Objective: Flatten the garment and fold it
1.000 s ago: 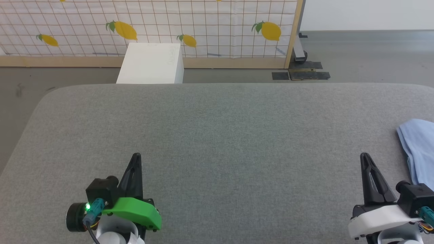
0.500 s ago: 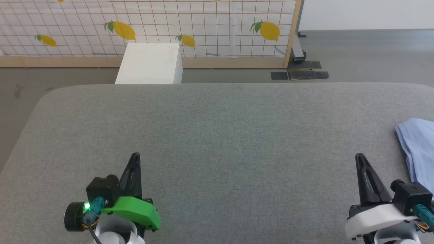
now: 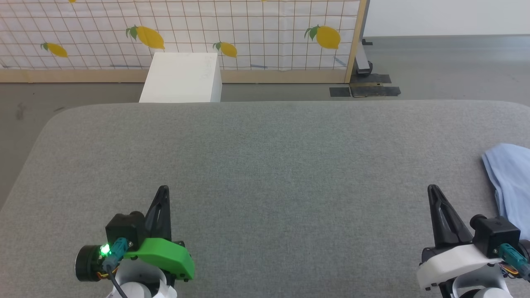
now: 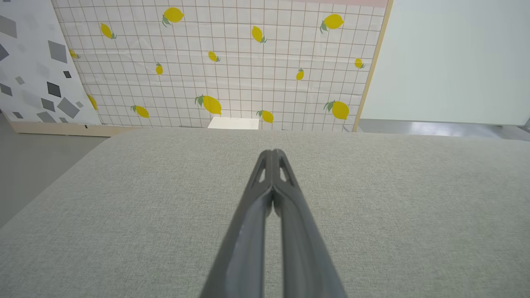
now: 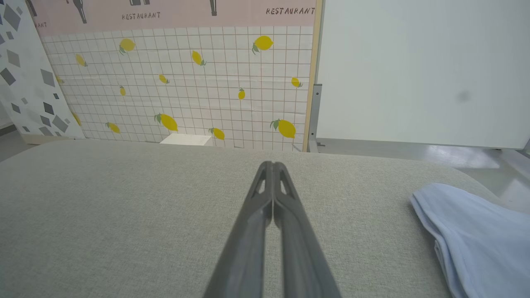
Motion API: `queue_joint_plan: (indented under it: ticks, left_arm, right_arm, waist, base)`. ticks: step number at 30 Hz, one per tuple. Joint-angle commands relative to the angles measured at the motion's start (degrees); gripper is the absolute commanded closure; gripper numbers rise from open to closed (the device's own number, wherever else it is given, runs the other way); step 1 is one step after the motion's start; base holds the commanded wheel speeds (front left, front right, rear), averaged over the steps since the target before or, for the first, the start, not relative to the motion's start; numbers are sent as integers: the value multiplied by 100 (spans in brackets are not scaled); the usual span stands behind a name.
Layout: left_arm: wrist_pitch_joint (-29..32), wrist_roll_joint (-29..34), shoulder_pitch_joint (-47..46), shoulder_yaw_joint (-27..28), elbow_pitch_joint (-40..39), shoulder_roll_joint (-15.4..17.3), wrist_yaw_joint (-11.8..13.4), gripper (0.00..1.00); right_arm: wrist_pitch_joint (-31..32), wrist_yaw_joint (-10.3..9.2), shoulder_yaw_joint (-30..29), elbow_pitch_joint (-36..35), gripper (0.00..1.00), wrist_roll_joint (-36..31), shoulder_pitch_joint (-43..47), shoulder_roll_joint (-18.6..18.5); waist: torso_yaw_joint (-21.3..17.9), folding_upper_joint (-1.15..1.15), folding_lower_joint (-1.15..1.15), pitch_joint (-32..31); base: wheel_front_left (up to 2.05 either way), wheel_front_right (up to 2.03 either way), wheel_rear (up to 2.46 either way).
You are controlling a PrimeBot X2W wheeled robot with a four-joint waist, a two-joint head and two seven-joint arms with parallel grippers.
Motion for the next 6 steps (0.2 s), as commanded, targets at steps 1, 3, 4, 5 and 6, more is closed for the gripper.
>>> queue_joint_plan:
  ticks: [1, 3, 4, 5, 6]
  left_arm:
    - [41, 69, 104, 34, -39, -15, 23, 100]
    - [64, 91, 108, 41, -56, -15, 28, 100]
    - [74, 101, 110, 44, -64, -16, 30, 100]
    - [87, 113, 112, 47, -73, -16, 32, 100]
    - [98, 122, 114, 50, -81, -16, 34, 100]
  right_arm:
    - [28, -6, 29, -26, 100, -66, -74, 9]
    - [47, -6, 42, -27, 100, -75, -81, 9]
    - [56, -6, 48, -27, 100, -80, -83, 10]
    - [67, -6, 55, -27, 100, -85, -87, 10]
    - [76, -6, 61, -28, 100, -89, -90, 10]
  waist:
    - [-2, 0, 0, 1]
    - [-6, 0, 0, 1]
    - [-7, 0, 0, 1]
    - [-9, 0, 0, 2]
    - [-10, 0, 0, 2]
  base:
    - [0, 0, 0]
    - [0, 0, 0]
    - [0, 0, 0]
    - [0, 0, 0]
    - [0, 0, 0]
